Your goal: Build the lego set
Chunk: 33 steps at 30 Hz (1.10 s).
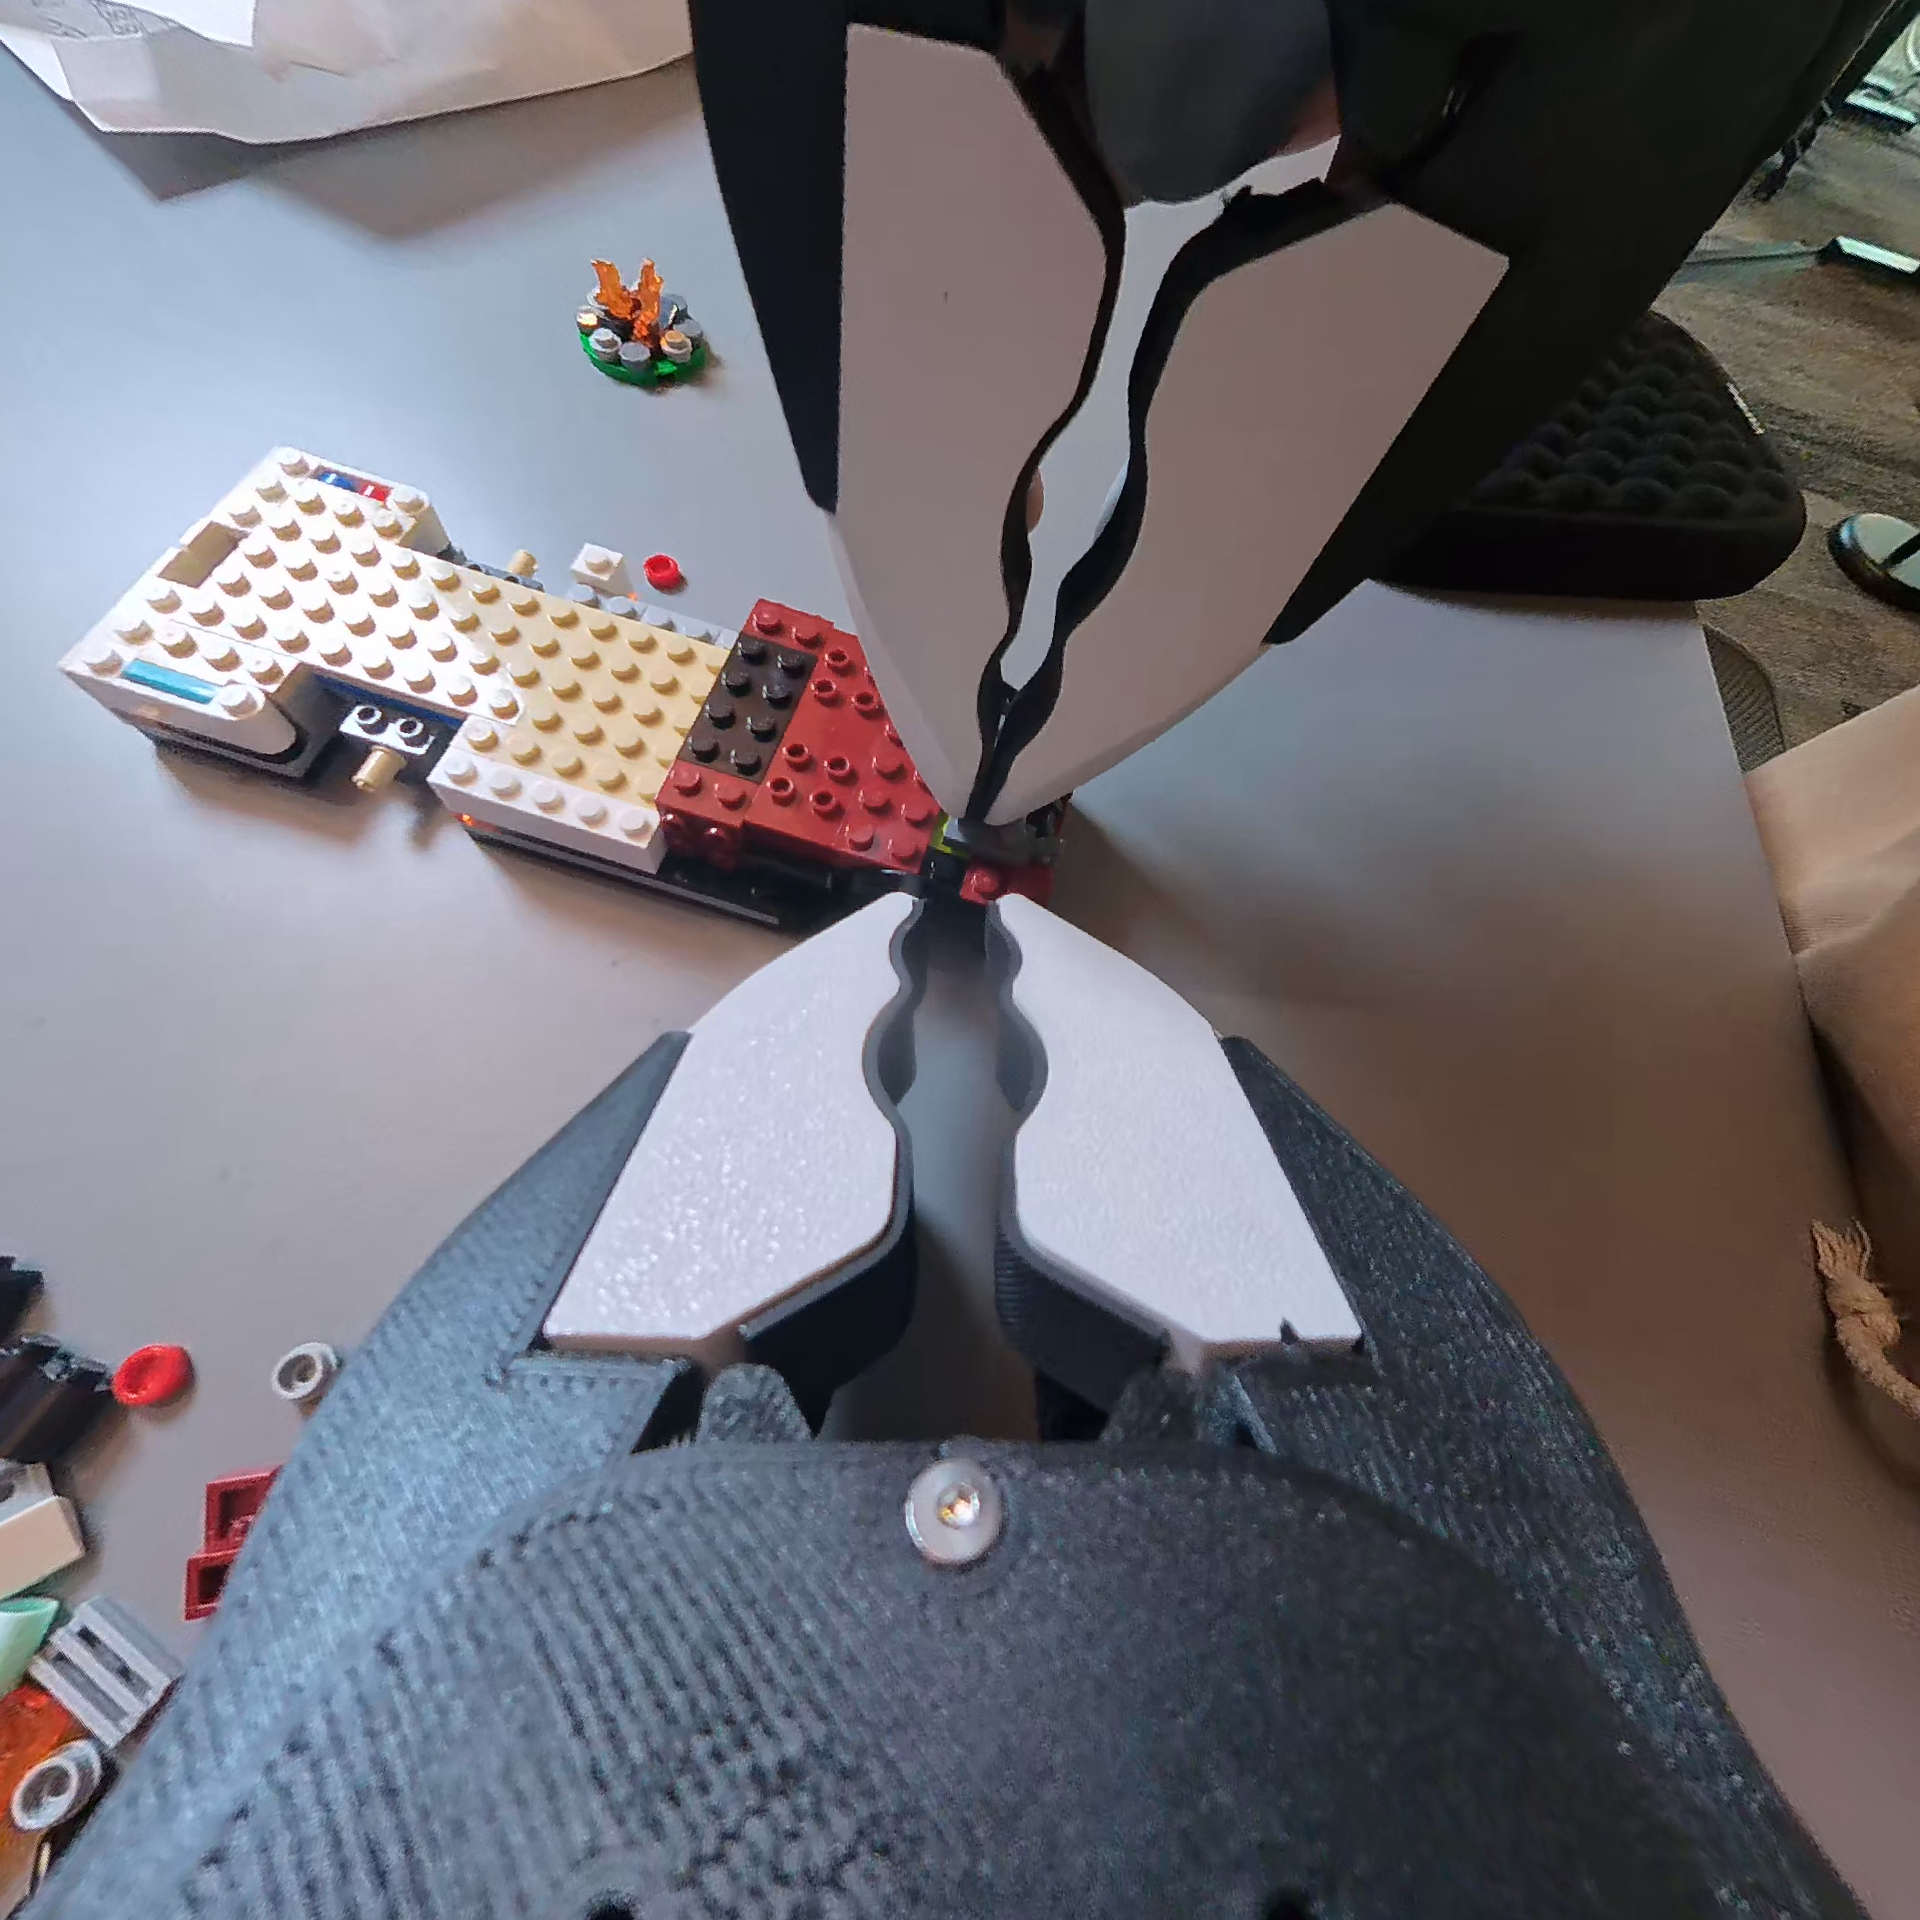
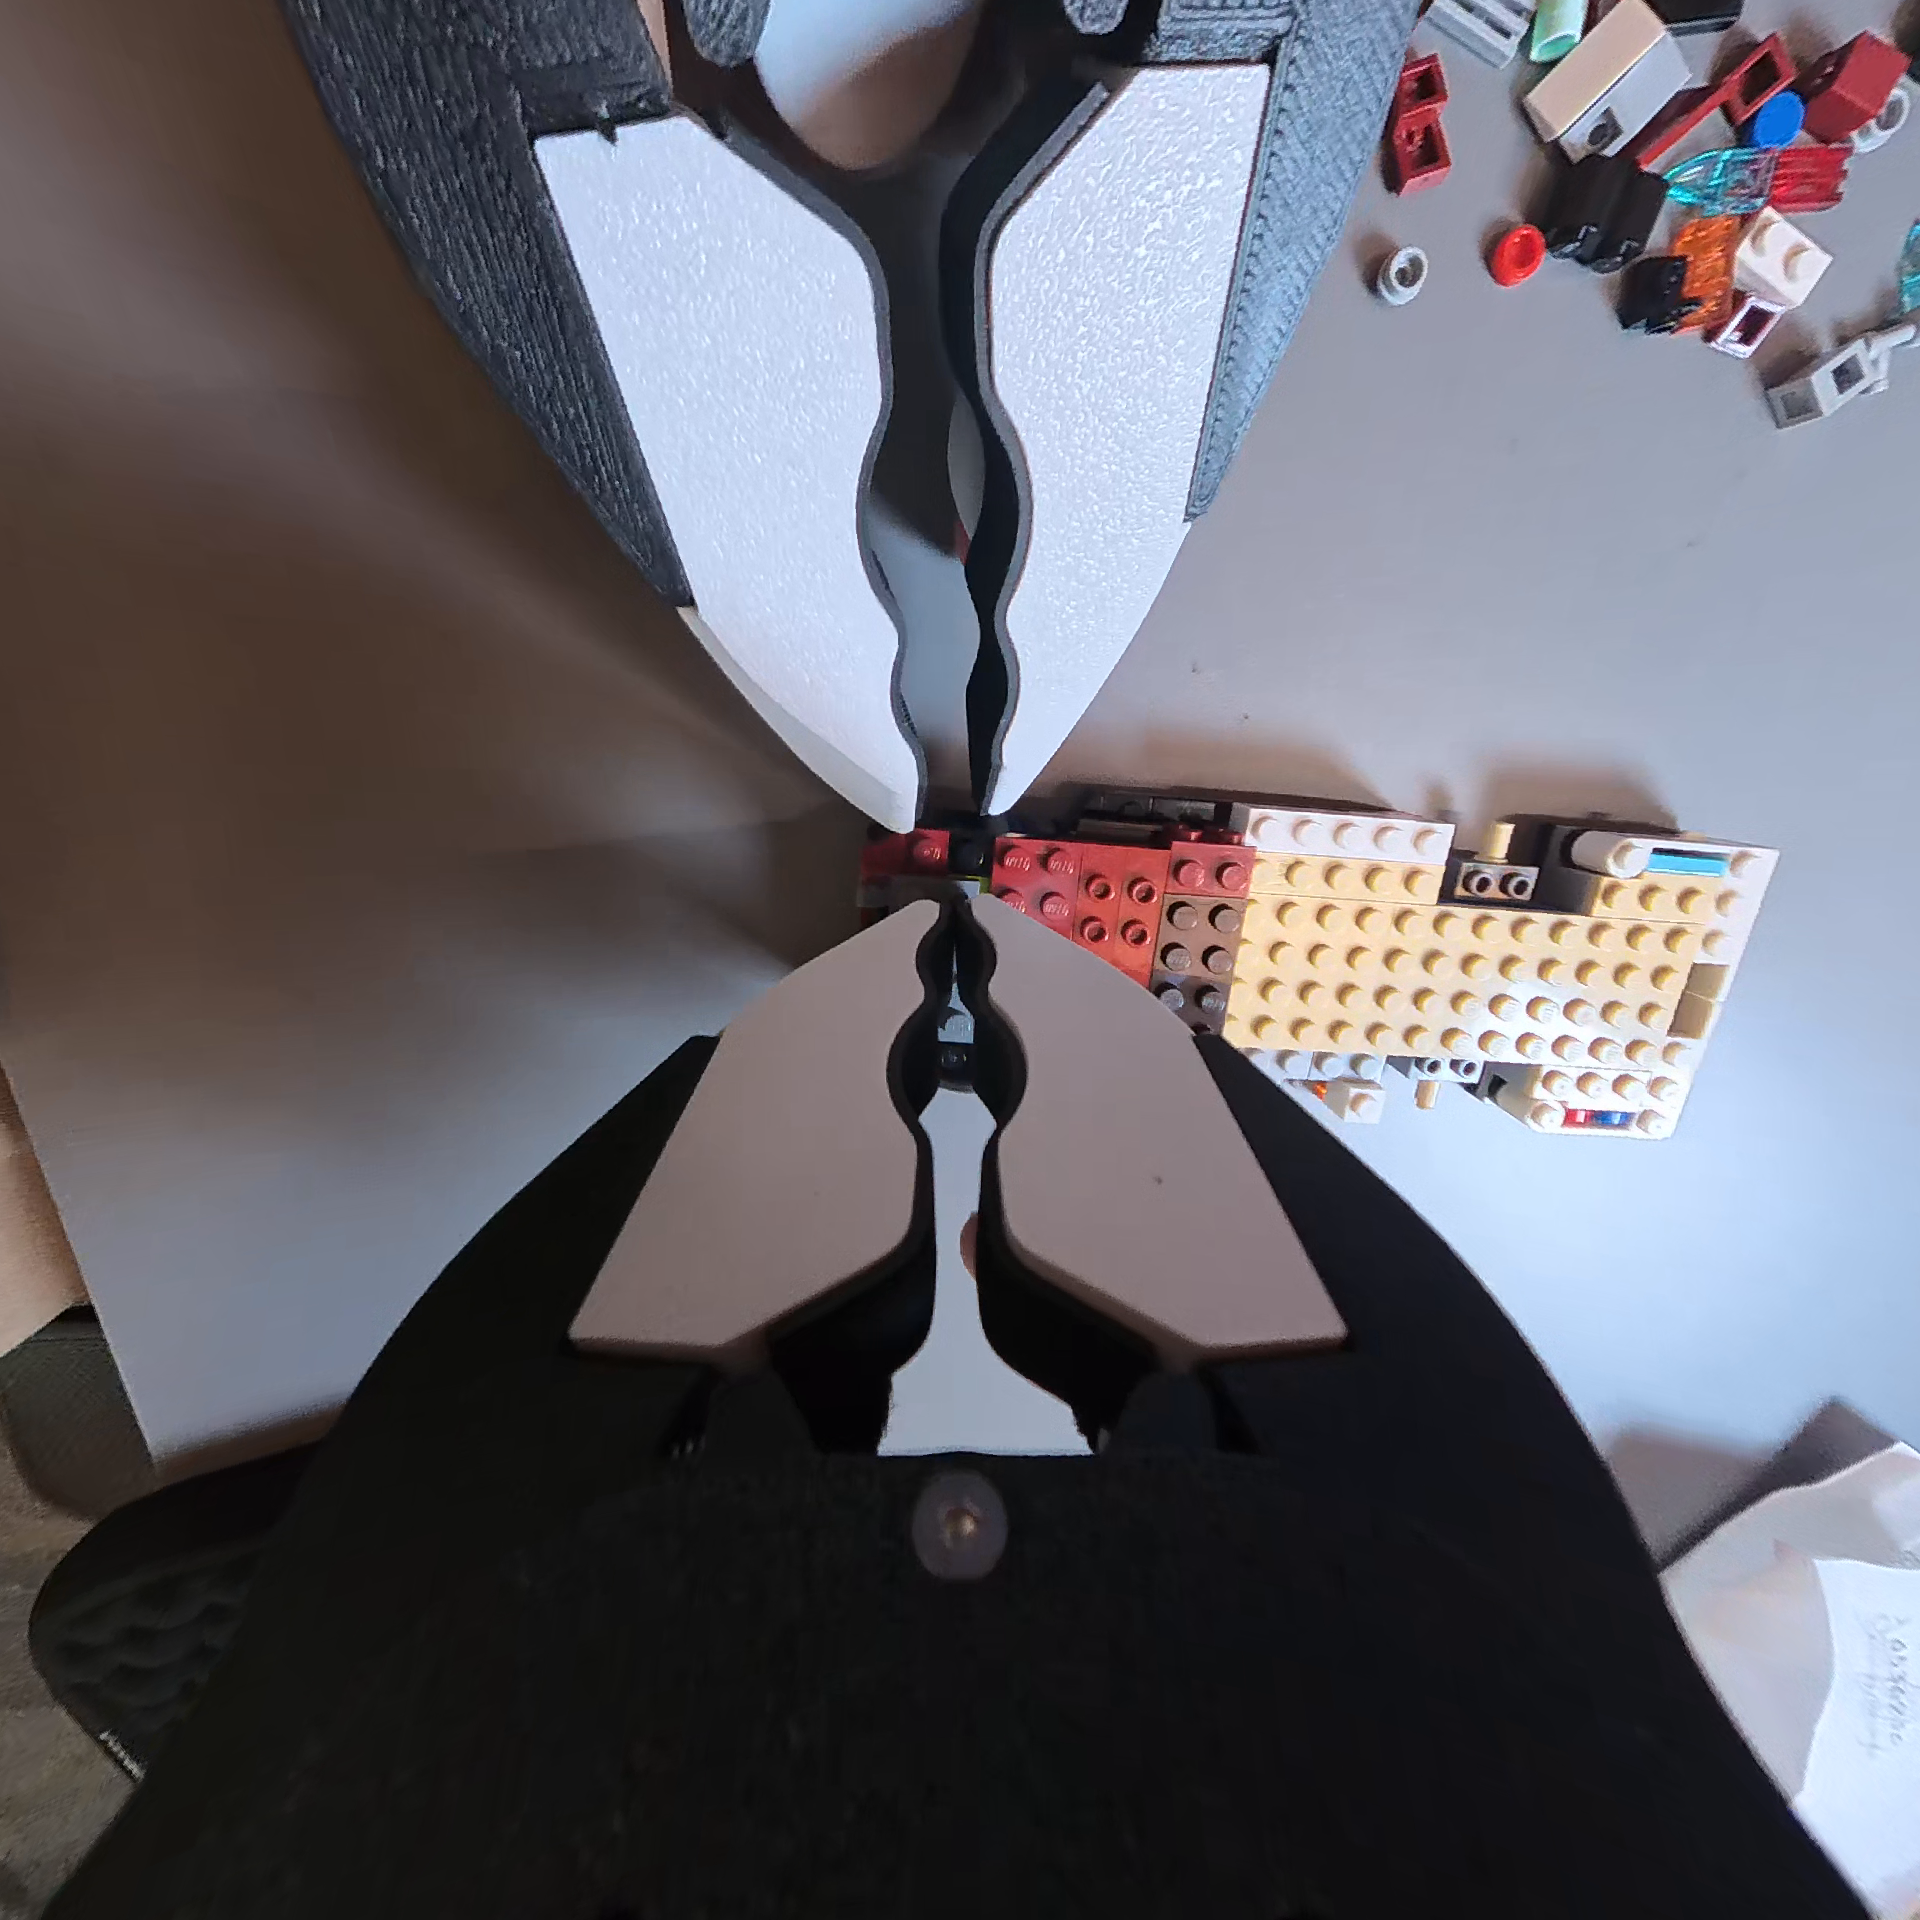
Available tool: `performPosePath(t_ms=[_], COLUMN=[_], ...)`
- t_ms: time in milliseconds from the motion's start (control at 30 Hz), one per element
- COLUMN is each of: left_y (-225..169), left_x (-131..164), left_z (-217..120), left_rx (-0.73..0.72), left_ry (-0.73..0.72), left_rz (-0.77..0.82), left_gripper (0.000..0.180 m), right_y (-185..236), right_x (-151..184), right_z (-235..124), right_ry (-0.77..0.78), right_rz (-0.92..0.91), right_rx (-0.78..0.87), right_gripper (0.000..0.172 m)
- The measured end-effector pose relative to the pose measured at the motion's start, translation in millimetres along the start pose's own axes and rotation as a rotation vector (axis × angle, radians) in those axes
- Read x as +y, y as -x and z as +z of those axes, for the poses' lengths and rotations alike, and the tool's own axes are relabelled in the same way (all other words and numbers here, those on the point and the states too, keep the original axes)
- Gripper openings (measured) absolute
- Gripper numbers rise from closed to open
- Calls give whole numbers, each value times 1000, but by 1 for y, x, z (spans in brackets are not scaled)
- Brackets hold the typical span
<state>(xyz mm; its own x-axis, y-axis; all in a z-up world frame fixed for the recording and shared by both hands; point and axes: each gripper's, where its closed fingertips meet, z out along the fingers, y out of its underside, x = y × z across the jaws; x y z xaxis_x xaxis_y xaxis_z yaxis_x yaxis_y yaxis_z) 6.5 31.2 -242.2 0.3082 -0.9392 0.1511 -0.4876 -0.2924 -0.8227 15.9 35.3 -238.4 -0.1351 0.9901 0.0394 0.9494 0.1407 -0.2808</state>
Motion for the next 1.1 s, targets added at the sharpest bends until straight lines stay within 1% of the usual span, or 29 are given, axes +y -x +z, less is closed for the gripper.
performPosePath(t_ms=[233,467,967,1100], left_y=[-1,-1,-3,-2], left_x=[2,3,2,-2], left_z=[1,2,5,4], left_rx=[3,-1,5,3], left_ry=[10,14,3,-22], left_rz=[3,8,10,5], left_gripper=[12,12,11,12], right_y=[-6,-10,-10,-10], right_x=[0,2,4,2], right_z=[0,0,1,1], right_ry=[0,3,90,47], right_rz=[-5,14,-27,13], right_rx=[57,75,30,19], right_gripper=[0,0,0,0])
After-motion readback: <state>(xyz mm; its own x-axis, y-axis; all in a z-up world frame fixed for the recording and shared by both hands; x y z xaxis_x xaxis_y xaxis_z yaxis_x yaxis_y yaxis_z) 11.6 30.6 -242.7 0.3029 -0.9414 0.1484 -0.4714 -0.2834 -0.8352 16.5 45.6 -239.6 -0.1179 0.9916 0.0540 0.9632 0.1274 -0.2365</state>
